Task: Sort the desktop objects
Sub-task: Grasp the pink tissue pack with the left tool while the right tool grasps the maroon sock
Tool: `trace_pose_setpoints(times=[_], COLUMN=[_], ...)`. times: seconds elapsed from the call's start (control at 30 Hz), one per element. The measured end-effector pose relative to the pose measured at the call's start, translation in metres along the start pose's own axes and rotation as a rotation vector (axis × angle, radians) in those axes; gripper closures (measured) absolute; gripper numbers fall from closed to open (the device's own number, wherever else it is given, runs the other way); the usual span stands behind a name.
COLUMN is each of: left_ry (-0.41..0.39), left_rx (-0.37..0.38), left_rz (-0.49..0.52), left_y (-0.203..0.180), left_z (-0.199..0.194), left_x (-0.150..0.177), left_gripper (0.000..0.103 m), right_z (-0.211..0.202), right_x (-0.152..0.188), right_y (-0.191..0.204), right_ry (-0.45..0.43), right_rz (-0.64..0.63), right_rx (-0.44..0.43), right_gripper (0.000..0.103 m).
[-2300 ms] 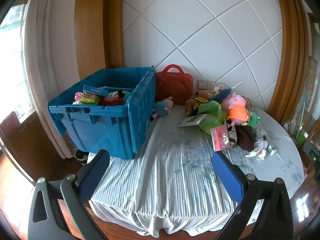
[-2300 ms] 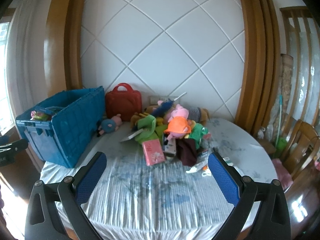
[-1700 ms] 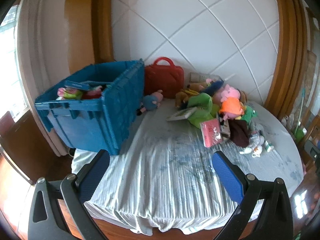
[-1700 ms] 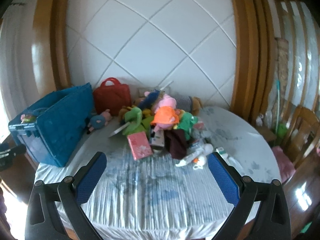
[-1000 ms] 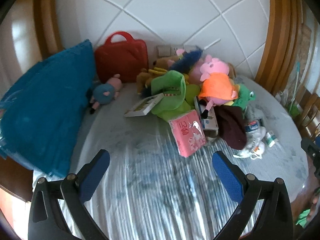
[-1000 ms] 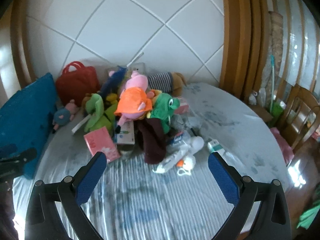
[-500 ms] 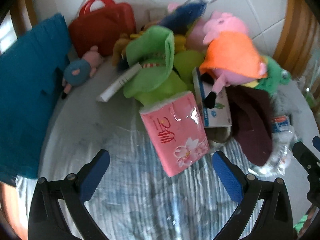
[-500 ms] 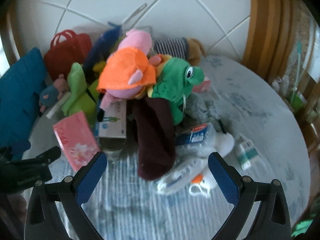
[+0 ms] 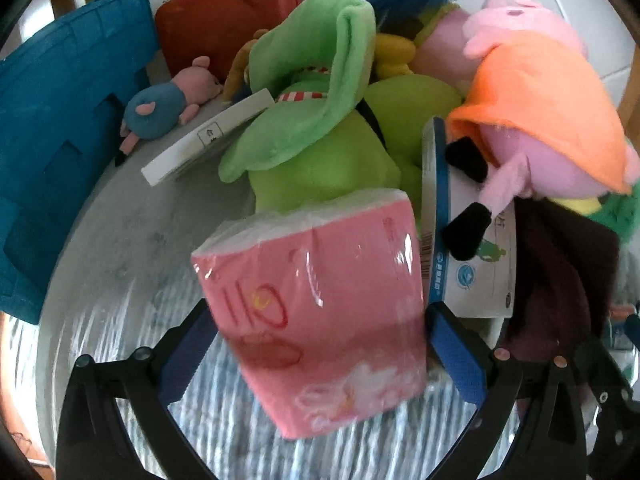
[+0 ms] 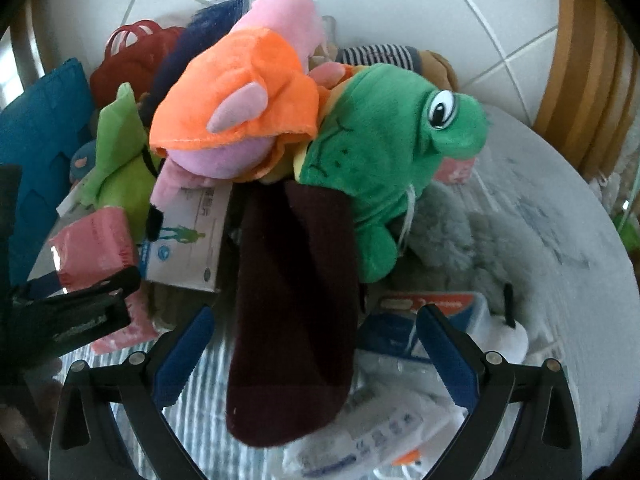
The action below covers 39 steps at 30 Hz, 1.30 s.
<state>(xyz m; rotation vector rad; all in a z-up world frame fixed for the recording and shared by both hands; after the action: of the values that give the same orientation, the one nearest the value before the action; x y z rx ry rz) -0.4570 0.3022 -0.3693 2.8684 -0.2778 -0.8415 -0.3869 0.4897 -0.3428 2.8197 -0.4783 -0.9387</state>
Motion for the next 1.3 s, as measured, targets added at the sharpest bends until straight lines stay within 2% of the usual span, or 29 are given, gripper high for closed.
trace_pose_setpoints(times=[0.2,0.3,0.37,0.4,0.43,0.5,0.6,0.67,0.73,0.87,0.9,0.93,1.0,1.07,1.17,1.23,1.3], left_ry=[-0.006,-0.010,-0.010,-0.010,-0.011,-0.016,-0.004,0.001,0.018,0.058,0.059,0.049,0.054,0.061,0.051,0.050,0.056], left_rx=[0.027,-0.008,0.001,0.001,0.004,0.010,0.020,0.019,0.013,0.014,0.028,0.040,0.031,0.041,0.041,0.043,0.047], left_rz=[-0.005,0.003,-0.014,-0.016,-0.013,-0.008,-0.031,-0.040,-0.035,-0.032,-0.033,-0.034,-0.016,-0.008,-0.007,0.000,0.007], left_y=[0.009,0.019,0.021,0.021,0.021,0.022,0.032,0.037,0.039,0.037,0.037,0.036,0.039,0.041,0.046,0.043,0.042], left_z=[0.003,0.003,0.007,0.009,0.009,0.008,0.007,0.010,0.013,0.025,0.027,0.024,0.018,0.012,0.000,-0.001,-0.001], left_x=[0.003,0.006,0.007,0.007,0.007,0.009,0.015,0.015,0.018,0.028,0.031,0.031,0.035,0.039,0.042,0.047,0.051], left_gripper=[0.000,0.000,0.000,0.000,0.000,0.007,0.012,0.012,0.011,0.009,0.015,0.018,0.021,0.021,0.021,0.021,0.021], right_z=[0.017,0.024,0.030,0.033,0.034,0.036,0.027,0.024,0.033,0.058,0.059,0.060,0.060,0.055,0.053,0.060,0.067], right_x=[0.006,0.013,0.018,0.018,0.019,0.018,0.010,0.003,0.003,0.013,0.013,0.013,0.014,0.013,0.014,0.017,0.017], right_y=[0.006,0.012,0.014,0.012,0.010,0.007,0.011,0.020,0.023,0.014,0.015,0.017,0.018,0.020,0.021,0.020,0.021], right_ry=[0.027,0.042,0.046,0.036,0.027,0.025,-0.003,-0.016,0.010,0.057,0.037,0.037,0.042,0.046,0.059,0.074,0.069], right_rz=[0.005,-0.005,-0.027,-0.041,-0.056,-0.059,-0.042,-0.058,-0.060,-0.042,-0.057,-0.052,-0.034,-0.034,-0.022,-0.013,-0.033], right_rx=[-0.012,-0.017,0.008,0.045,0.076,0.089,0.048,0.033,0.032,0.079,0.091,0.077,0.056,0.022,-0.001,0.003,0.041], right_gripper=[0.000,0.000,0.012,0.021,0.023,0.024,0.034,0.034,0.034,0.034,0.034,0.039,0.059,0.064,0.063,0.046,0.043])
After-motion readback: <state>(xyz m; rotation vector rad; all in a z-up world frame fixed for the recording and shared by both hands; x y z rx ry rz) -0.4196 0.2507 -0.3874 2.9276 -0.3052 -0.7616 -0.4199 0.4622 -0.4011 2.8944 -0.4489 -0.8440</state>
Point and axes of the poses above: each gripper's, at about its wrist camera, not at the fingertips, and z roughly the way its jaws point, y to its left, x to its underside, the point moved 10 cm from there along z, roughly the way its jaws point, and after that the axes turned 15 degrees about z, right-handed, at the moved point
